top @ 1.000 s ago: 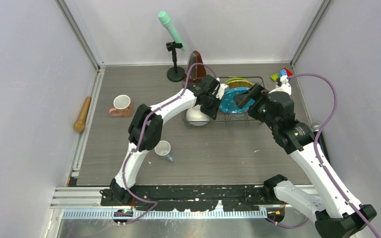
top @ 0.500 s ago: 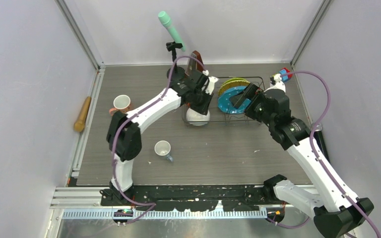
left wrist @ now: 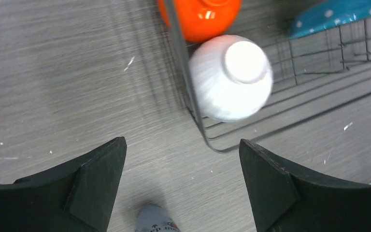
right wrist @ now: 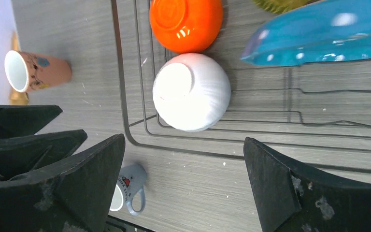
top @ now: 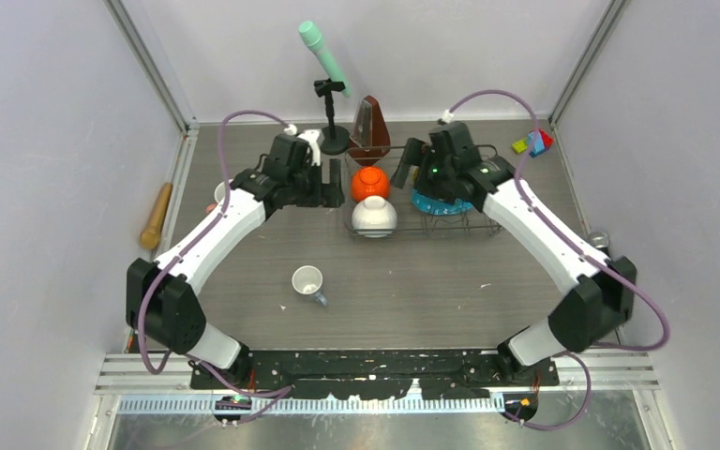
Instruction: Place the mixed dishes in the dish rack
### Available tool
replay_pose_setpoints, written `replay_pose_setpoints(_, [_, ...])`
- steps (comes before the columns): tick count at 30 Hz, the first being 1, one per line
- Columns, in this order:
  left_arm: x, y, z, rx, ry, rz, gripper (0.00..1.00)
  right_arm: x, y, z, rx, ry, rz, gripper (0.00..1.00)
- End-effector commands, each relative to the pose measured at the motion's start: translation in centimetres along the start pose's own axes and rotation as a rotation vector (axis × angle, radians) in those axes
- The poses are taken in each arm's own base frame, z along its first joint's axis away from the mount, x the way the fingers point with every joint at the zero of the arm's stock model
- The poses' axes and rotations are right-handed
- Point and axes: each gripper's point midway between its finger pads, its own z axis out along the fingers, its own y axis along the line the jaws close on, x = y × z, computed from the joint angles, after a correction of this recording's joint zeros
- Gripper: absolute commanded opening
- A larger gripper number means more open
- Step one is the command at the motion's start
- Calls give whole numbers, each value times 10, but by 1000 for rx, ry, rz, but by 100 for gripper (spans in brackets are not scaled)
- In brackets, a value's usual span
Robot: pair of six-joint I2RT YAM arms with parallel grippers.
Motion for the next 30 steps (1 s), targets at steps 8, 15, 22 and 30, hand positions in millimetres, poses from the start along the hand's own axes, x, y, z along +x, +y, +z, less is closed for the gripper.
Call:
replay_pose_setpoints(8, [-1, 30, -10, 36, -175, -207, 87, 32, 35, 63, 80, 147, -194, 100])
replay_pose_setpoints(15, [12, 24, -3, 92, -175, -264, 82, 40, 37, 99, 157, 168, -271, 94])
replay_pose_setpoints(22, [16, 28, 0, 85, -194, -278, 80, 39, 24, 119, 252, 162, -334, 90])
replay_pose_setpoints(30, [12, 25, 8, 101, -195, -292, 79, 62, 15, 125, 265, 270, -339, 100])
